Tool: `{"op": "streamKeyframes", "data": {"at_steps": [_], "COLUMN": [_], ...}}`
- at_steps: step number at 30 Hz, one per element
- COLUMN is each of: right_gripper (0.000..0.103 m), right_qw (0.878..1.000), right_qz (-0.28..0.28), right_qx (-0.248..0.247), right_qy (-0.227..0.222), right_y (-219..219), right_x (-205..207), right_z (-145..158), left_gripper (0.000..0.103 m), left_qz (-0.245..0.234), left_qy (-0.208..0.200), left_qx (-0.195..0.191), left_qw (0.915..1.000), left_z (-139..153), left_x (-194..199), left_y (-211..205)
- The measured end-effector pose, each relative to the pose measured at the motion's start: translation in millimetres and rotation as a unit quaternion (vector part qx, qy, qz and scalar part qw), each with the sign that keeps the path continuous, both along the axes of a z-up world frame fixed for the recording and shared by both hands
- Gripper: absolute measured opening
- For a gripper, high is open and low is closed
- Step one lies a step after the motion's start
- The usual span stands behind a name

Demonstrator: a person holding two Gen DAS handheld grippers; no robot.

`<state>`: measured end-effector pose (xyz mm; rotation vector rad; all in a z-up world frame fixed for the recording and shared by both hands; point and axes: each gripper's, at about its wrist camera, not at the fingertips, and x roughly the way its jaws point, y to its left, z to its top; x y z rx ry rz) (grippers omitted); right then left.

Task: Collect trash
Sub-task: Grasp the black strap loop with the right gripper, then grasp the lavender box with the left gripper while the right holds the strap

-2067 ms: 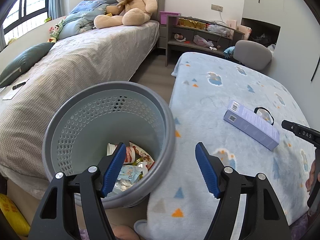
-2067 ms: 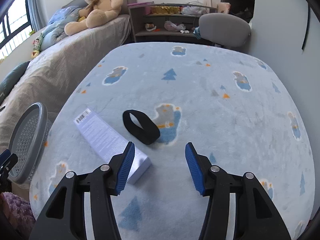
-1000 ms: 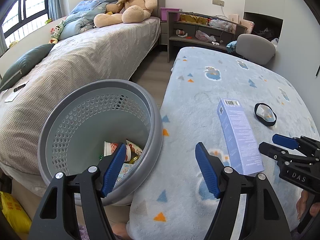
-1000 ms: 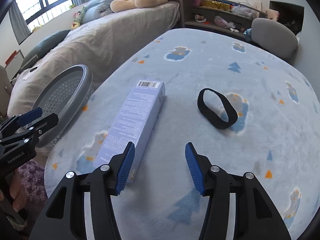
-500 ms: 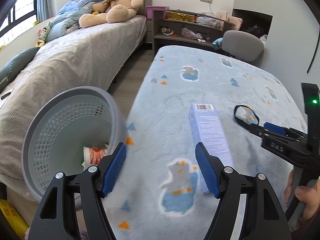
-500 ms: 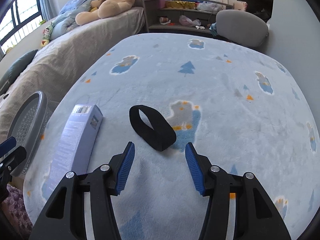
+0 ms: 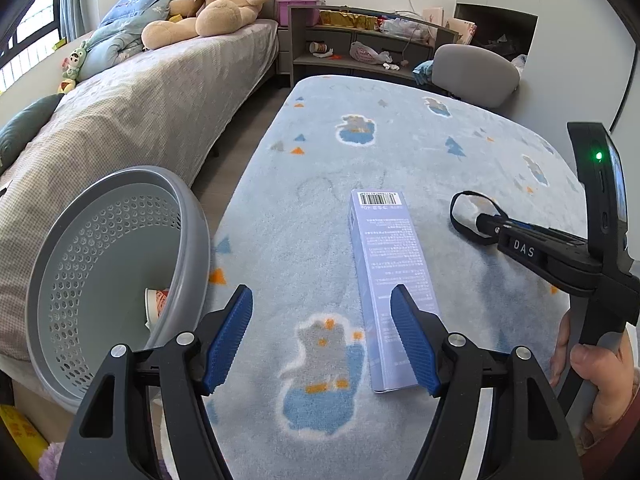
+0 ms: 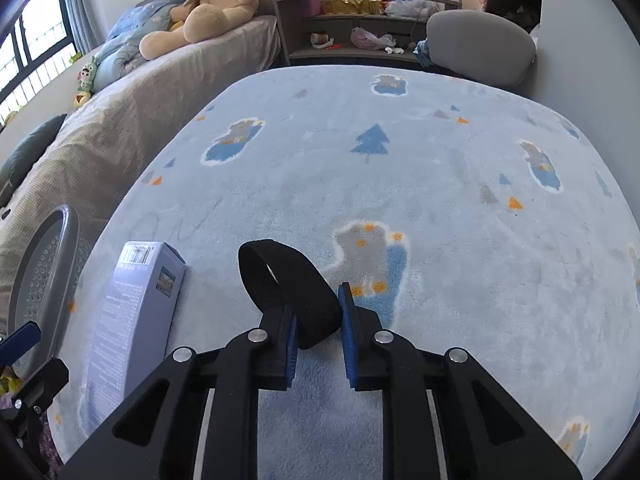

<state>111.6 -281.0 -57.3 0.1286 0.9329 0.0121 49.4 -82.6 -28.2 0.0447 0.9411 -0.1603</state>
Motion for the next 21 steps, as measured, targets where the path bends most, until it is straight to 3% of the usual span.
{"op": "streamKeyframes", "data": {"at_steps": [5, 21], "right_gripper": [0.009, 0.009], "right_qw": [1.0, 0.998], "right_qz": [-0.002, -0.022], "right_qx": [0.014, 0.044], "right_qy": [-0.018, -0.036], "right_y": [-5, -31], "right_x": [-5, -15], "right_z": [14, 34], "left_gripper": [0.069, 0.069], "left_qz": [-0.006, -0.011], "left_qy": [0.014, 0.072], "left_qx": [-0.006, -0.01], "left_qw": [0.9999, 0.9973], "left_z": [-3, -32], "left_x": [2, 28], "left_y": [-11, -47]}}
